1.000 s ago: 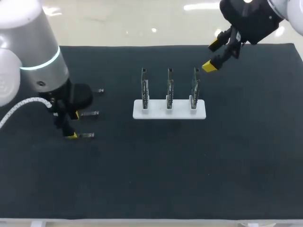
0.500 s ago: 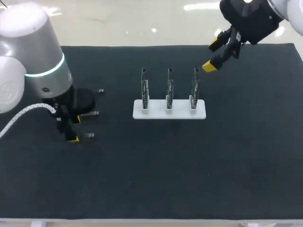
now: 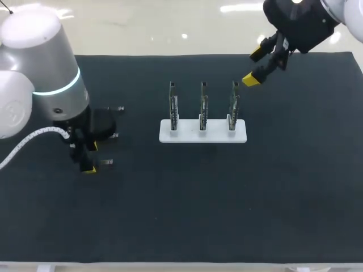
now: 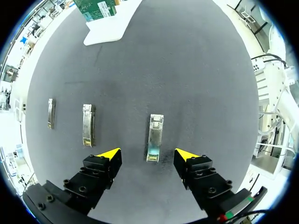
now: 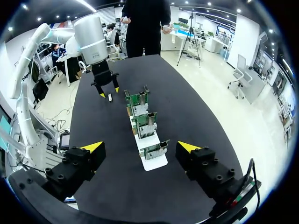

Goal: Pick up the optical module with the left hand, and insert it into the network port with the right hand.

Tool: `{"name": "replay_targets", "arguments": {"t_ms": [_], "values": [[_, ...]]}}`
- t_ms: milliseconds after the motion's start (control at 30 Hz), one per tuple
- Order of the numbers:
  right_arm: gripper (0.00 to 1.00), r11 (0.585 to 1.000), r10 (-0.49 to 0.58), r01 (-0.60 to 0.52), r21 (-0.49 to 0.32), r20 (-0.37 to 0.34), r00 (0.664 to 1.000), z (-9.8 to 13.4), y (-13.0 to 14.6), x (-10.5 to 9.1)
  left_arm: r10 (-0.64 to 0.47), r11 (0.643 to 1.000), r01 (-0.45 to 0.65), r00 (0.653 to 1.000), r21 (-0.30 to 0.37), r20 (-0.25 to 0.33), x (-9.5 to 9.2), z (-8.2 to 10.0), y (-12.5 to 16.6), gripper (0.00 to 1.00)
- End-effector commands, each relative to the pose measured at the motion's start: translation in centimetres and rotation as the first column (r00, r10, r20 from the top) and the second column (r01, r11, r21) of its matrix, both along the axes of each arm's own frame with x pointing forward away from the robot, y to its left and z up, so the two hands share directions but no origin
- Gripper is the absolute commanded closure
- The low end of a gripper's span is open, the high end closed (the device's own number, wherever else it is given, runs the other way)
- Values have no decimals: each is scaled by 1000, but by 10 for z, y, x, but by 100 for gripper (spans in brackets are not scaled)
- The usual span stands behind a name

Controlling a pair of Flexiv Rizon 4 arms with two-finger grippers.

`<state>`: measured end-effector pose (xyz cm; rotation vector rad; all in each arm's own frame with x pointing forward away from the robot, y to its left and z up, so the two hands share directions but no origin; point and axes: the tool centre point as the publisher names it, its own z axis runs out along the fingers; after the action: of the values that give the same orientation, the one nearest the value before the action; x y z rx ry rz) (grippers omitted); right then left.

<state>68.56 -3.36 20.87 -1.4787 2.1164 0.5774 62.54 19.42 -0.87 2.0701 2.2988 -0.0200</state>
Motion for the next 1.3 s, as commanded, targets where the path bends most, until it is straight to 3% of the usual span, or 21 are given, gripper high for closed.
{"name": "replay_targets", "arguments": {"t_ms": [33,367,467,533,600,667,700,833,1033,1300], "values": [[0,1000,-1,1,1,1,1000,0,0,-1,-1,1000,1,1000,0,2,-2,-2,1,0],[0,1000,-1,1,1,1,1000,0,0,-1,7,1000,-7,1000,4,-1,-2,-4,1,5],[0,1000,-1,1,1,1,1000,0,0,-1,6,1000,-6,1000,7,-1,-2,-6,1,10],[0,1000,-1,1,1,1,1000,0,0,-1,4,1000,-4,1000,8,0,-3,-7,0,21],[0,1000,-1,1,1,1,1000,0,0,-1,4,1000,-4,1000,10,0,-4,-8,-1,24],[0,1000,-1,1,1,1,1000,0,0,-1,3,1000,-3,1000,10,0,-4,-9,-2,58],[0,1000,-1,1,1,1,1000,0,0,-1,3,1000,-3,1000,10,-1,-4,-9,-2,100],[0,1000,-1,1,1,1,1000,0,0,-1,13,1000,-13,1000,-4,-1,-3,-6,-2,100],[0,1000,-1,1,1,1,1000,0,0,-1,21,997,-19,1000,-74,16,-3,24,4,100],[0,1000,-1,1,1,1,1000,0,0,-1,23,966,0,996,-260,87,0,74,14,100]]}}
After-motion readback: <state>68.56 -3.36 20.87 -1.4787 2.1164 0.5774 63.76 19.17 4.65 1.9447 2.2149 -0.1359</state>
